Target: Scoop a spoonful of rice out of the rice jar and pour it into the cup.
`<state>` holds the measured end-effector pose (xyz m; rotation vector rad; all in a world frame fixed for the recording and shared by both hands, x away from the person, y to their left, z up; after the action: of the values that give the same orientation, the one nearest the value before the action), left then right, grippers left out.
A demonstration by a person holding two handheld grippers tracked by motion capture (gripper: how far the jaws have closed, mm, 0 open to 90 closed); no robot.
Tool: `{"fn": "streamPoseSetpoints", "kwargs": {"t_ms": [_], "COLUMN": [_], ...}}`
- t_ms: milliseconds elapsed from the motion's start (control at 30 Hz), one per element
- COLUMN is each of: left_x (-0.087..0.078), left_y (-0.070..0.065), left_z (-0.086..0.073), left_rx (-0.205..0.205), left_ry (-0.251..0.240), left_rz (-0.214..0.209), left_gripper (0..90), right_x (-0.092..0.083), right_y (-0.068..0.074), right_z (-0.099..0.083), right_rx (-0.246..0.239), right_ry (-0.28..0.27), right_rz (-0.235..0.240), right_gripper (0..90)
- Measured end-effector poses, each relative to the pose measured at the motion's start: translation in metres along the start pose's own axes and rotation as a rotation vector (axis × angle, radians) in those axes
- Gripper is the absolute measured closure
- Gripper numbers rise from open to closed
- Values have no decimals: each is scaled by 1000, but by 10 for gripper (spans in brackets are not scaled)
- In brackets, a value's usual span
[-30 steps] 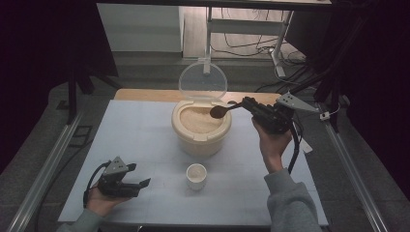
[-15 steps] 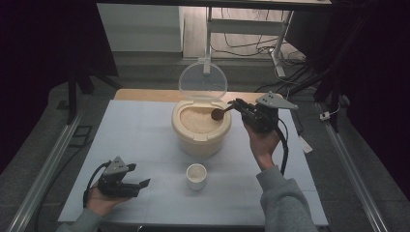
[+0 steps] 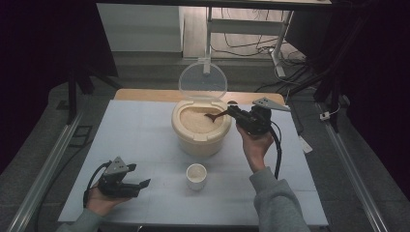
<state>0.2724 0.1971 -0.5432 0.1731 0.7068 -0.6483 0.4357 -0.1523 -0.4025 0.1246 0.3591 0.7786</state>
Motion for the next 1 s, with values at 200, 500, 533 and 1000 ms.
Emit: {"fn": "streamPoseSetpoints", "kwargs": {"t_ms": [200, 500, 533, 1000], "left_x": [0, -1, -1, -1], "left_y": [0, 1, 1, 0], "left_z": [0, 0, 0, 0], "left_rx": [1, 3, 3, 5], "left_ry": [0, -1, -1, -1], "left_rz": [0, 2, 2, 2], "left_gripper": [197, 197, 197, 197], "right_x": [4, 6, 5, 1], "right_y": [-8, -15, -16, -18], "right_z": [-8, -14, -15, -13], "right_rx": [115, 249, 265, 381], "right_ry": [-13, -21, -21, -32], "right_rz": [29, 67, 72, 124], "right_gripper": [830, 822, 822, 825]}}
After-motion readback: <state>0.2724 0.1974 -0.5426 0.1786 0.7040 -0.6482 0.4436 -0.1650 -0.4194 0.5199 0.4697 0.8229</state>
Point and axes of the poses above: each handheld gripper's, and its own axes: x roughly forward along the jaws, z roughly out of its top, y roughly to its left, the point moved 5 cm from there along x, roughly forward along the jaws, and after that the axes turned 3 degrees about z, right-handed, at the moved point
